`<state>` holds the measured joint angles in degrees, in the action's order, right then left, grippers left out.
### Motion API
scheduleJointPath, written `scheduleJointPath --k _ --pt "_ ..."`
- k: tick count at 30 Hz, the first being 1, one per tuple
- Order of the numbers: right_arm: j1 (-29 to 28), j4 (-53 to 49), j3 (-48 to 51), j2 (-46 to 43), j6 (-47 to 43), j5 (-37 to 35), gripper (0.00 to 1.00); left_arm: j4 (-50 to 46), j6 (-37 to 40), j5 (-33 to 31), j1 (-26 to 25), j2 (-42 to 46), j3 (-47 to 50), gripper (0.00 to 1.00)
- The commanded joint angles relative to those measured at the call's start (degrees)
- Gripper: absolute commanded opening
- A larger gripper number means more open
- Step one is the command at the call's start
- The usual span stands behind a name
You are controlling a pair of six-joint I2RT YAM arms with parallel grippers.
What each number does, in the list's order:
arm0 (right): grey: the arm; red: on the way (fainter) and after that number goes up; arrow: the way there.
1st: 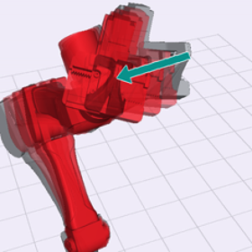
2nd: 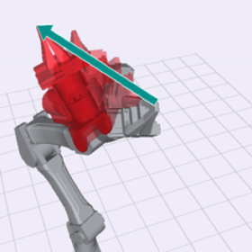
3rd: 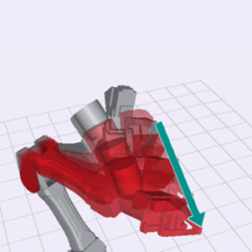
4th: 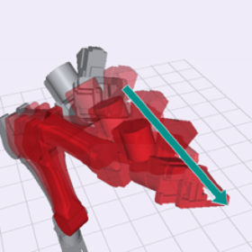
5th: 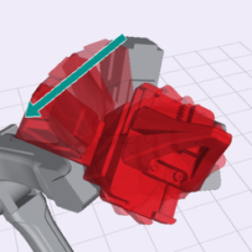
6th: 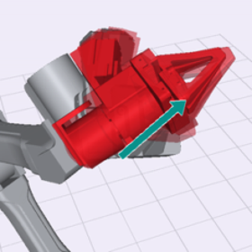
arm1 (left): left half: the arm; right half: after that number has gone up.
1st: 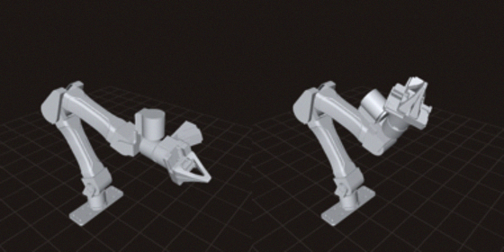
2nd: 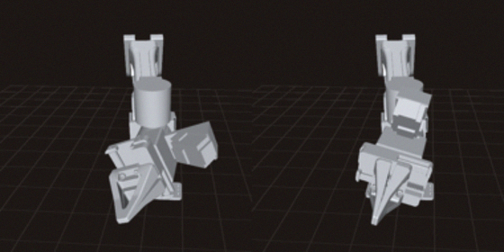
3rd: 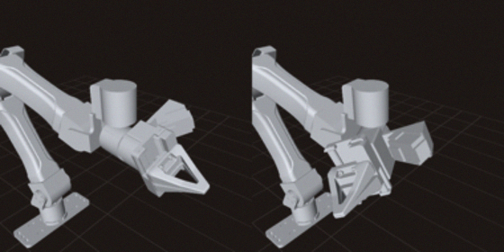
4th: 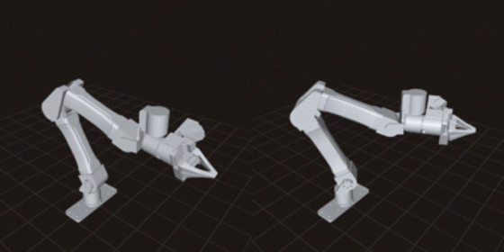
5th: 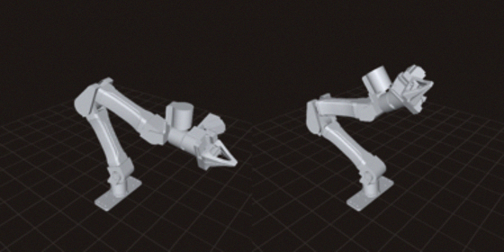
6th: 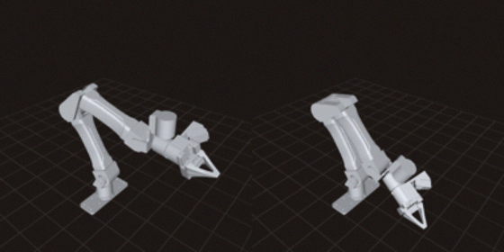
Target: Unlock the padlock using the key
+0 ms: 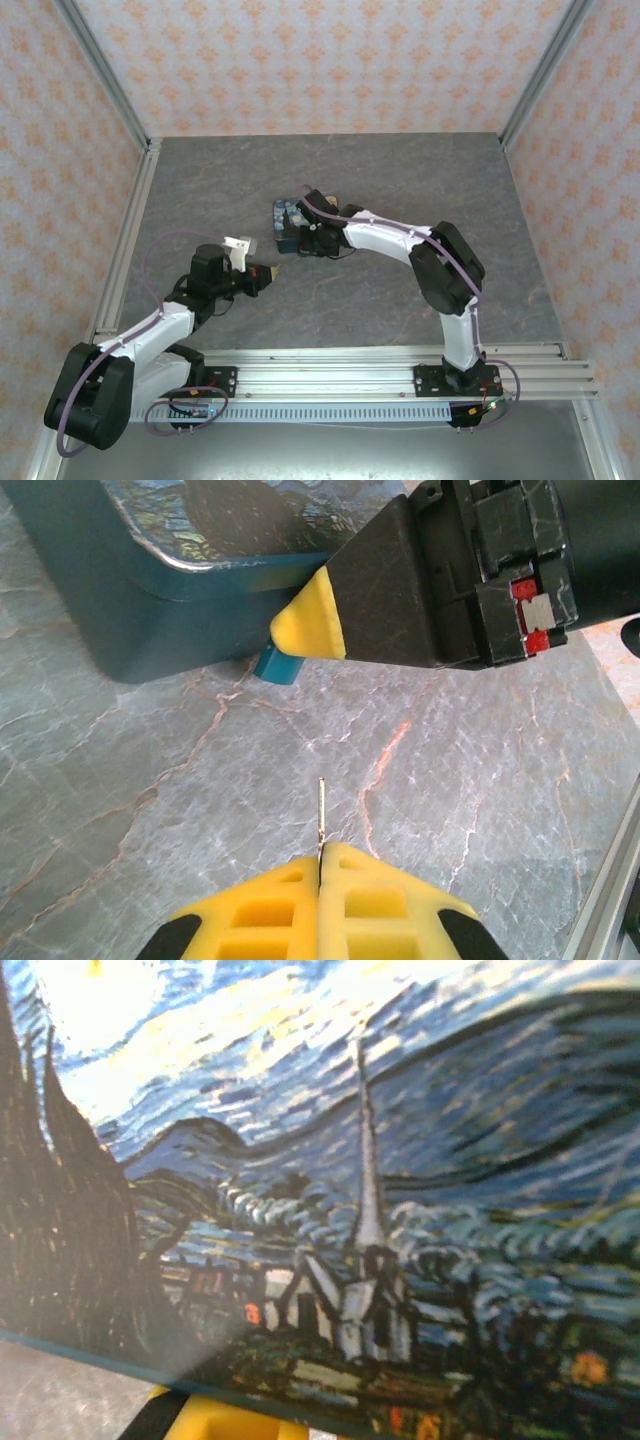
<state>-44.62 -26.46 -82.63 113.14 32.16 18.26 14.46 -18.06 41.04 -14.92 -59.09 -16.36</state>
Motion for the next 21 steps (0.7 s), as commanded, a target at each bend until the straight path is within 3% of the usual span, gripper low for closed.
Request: scheduleJointPath --k 1,14,21 --pt "0.9 -0.7 0.0 -4.0 1.5 4.5 0.0 6.0 -0.2 1.2 -0.9 0.9 0.6 0.0" --pt "2.5 -1.0 -0.1 -5.7 2.8 9.4 0.0 17.1 -0.3 1.9 -1.9 -6.1 2.0 0.0" --pt "3.0 0.6 -0.1 -6.1 4.6 13.7 0.0 23.4 -0.9 2.6 -1.9 -4.8 4.9 0.0"
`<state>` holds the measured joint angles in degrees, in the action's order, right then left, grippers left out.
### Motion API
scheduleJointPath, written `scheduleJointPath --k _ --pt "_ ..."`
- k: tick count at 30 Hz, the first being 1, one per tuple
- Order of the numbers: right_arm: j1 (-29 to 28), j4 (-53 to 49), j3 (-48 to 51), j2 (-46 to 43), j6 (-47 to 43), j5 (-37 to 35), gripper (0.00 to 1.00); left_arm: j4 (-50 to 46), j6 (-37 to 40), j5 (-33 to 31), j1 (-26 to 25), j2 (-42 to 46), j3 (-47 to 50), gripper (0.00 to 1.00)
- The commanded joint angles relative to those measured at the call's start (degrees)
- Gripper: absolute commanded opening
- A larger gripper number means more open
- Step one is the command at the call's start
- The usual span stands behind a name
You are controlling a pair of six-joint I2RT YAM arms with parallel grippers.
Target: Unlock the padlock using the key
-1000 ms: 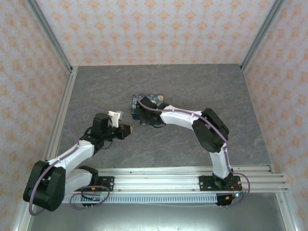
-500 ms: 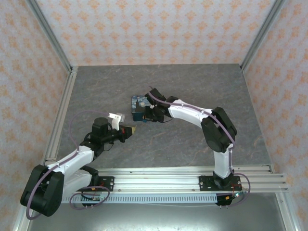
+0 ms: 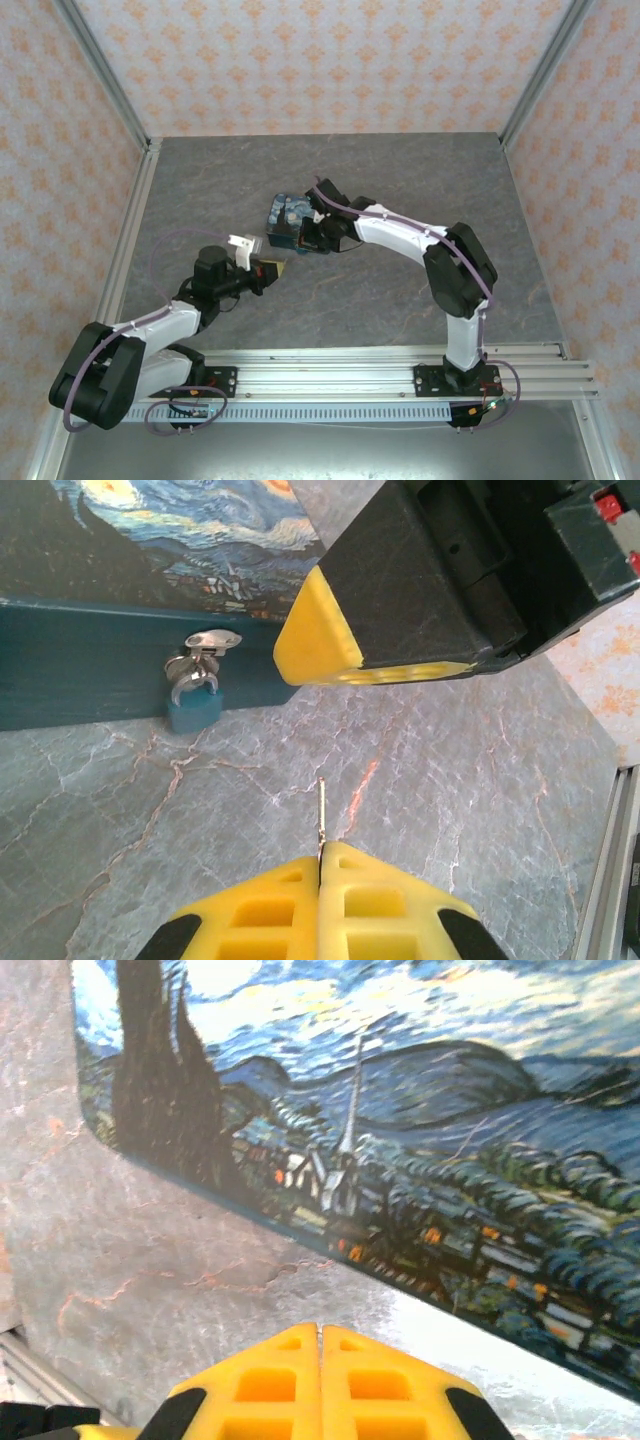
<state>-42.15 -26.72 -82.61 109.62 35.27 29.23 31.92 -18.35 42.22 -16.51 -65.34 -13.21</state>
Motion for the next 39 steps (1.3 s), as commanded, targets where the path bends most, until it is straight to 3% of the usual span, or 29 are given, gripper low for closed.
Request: scheduleJointPath --k 1,6,10,12,14,18,25,39 --pt "0.6 0.6 -0.5 -2.6 1.3 2.9 0.0 5.0 -0.3 0.7 -0.3 2.1 1.7 0.0" --pt "0.1 -2.7 -1.1 -2.6 -0.4 -3.3 0.0 -5.6 2.1 -4.6 -0.3 5.8 0.3 0.0" --pt "-4.6 -7.9 -3.1 -2.1 -3.4 -19.8 0.02 -13.4 0.4 -9.1 -0.3 8.3 -0.5 0.0" --pt "-7.4 -9.7 -4.7 -1.0 -4.1 -27.6 0.07 -15.5 -1.2 -10.5 -0.3 9.8 -0.4 0.0" --pt "-9.6 -9.9 -5.7 0.5 -3.6 -33.1 0.19 -18.9 -3.1 -13.0 -0.3 11.4 -0.8 0.0" --pt "-12.3 -7.9 -5.9 3.3 -2.2 -40.8 0.37 -24.7 -6.3 -17.3 -0.3 14.5 -1.8 0.0" --pt "-13.5 -5.9 -8.6 9.5 -0.1 -44.3 0.48 -29.0 -8.9 -20.7 -0.3 16.8 -2.0 0.0" --pt "-13.6 -2.6 -11.5 14.2 1.6 -47.0 0.5 -27.6 -8.6 -20.1 -0.3 15.6 -1.9 0.0"
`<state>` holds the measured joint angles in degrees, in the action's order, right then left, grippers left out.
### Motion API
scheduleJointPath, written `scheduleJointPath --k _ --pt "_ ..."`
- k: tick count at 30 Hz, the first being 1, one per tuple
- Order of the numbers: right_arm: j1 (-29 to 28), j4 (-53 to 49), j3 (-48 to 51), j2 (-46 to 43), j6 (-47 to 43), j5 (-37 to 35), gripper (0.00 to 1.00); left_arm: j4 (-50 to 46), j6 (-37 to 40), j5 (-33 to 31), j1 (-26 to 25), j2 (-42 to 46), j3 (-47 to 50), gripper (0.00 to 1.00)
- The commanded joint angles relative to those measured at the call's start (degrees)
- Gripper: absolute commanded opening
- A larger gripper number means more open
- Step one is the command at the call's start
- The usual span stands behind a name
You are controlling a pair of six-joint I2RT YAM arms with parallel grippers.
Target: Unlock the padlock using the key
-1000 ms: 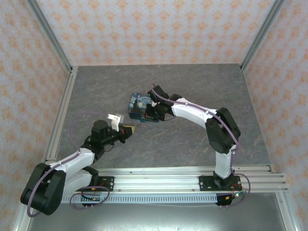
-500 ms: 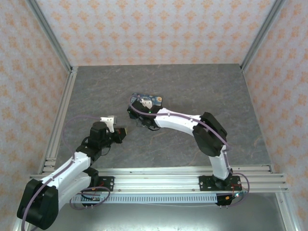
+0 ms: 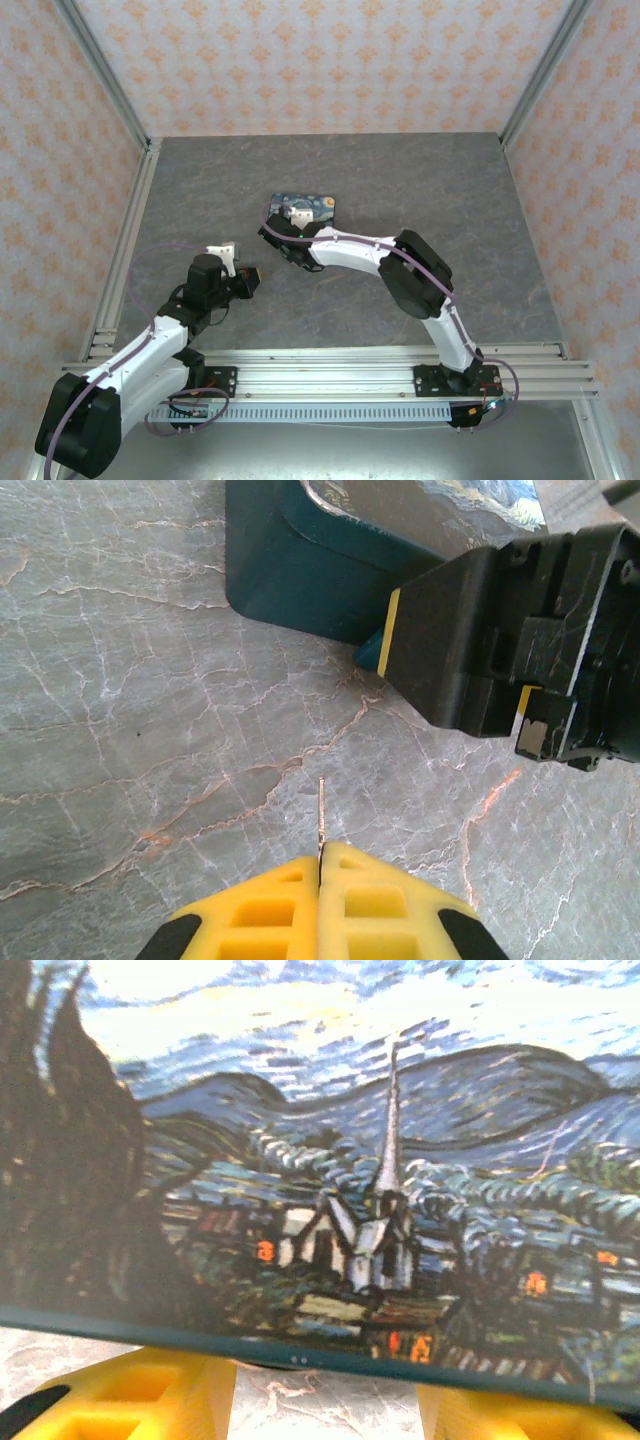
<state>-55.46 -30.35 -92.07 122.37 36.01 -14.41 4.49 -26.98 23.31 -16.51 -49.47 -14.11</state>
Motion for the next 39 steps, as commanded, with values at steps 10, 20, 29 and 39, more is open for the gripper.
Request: scheduleJointPath --k 10,20,29,39 --pt "-0.1 -0.3 -6.9 6.3 0.6 -4.3 0.49 0.0 0.1 -0.9 -0.3 -0.8 -1.2 0.0" --pt "0.7 -0.1 -8.6 8.1 1.0 -5.7 0.45 0.4 0.1 -0.7 -0.3 -0.7 -0.9 0.0" --pt "1.1 0.6 -8.3 8.2 0.7 -5.3 0.15 0.8 0.4 0.0 -0.3 -0.7 -0.8 0.0" --pt "2.6 1.6 -5.0 2.3 -3.1 -0.7 0.0 2.8 2.6 4.3 -0.3 -2.0 -1.2 0.0"
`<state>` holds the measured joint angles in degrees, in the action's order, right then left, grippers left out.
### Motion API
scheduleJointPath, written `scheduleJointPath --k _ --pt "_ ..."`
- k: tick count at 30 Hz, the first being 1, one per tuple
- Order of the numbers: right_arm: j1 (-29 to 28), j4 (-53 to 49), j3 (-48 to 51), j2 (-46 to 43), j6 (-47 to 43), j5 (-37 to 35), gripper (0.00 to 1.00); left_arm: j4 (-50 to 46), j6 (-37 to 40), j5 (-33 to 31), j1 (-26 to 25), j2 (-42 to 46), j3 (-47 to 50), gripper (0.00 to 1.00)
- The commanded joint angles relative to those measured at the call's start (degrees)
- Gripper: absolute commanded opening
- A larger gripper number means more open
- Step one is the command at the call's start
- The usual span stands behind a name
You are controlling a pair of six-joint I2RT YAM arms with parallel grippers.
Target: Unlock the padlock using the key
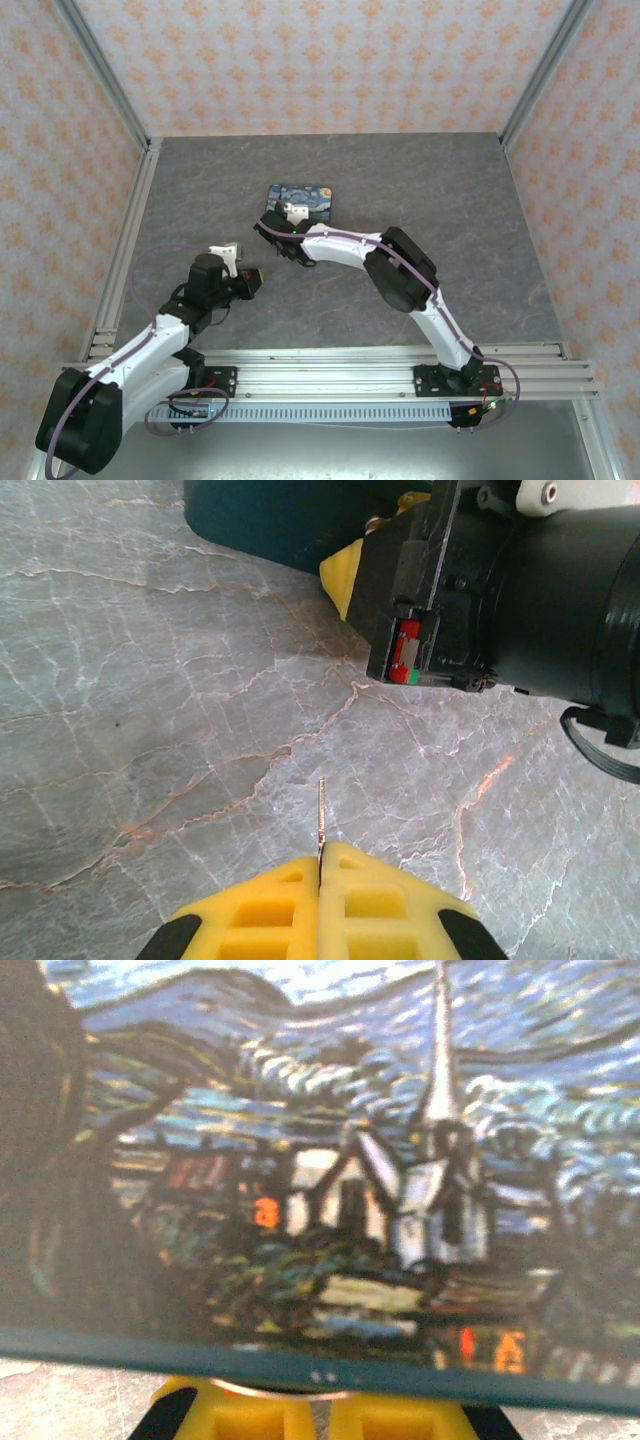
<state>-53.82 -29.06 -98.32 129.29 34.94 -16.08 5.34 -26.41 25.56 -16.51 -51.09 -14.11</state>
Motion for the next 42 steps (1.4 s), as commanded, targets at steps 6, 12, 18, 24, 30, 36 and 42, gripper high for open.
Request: scheduleJointPath --k 6,12,18,24,30,36,42 --pt "2.0 1.0 4.9 -9.8 -4.5 8.1 0.0 4.0 4.0 5.5 -0.3 -1.3 -2.2 0.0" --pt "3.5 -1.3 6.5 -12.6 -4.8 14.8 0.0 11.3 5.1 9.9 -0.3 -4.9 -2.7 0.0" --pt "3.6 -1.6 7.6 -14.3 -5.4 13.7 0.0 14.3 4.8 11.2 -0.3 -10.2 -4.9 0.0" --pt "2.7 -4.3 4.9 -11.5 -4.0 5.4 0.28 10.8 6.3 9.1 -0.3 -9.9 -6.2 0.0" --pt "1.4 -1.8 1.4 -5.9 -1.9 0.2 0.51 7.0 6.6 7.8 -0.3 -8.4 -6.6 0.0" --pt "0.9 -1.7 -3.6 -0.8 -0.5 -3.4 0.54 6.0 7.1 7.5 -0.3 -8.0 -6.7 0.0" --pt "1.0 -0.9 -5.6 2.1 0.2 -6.3 0.54 6.6 7.3 7.6 -0.3 -8.5 -6.6 0.0"
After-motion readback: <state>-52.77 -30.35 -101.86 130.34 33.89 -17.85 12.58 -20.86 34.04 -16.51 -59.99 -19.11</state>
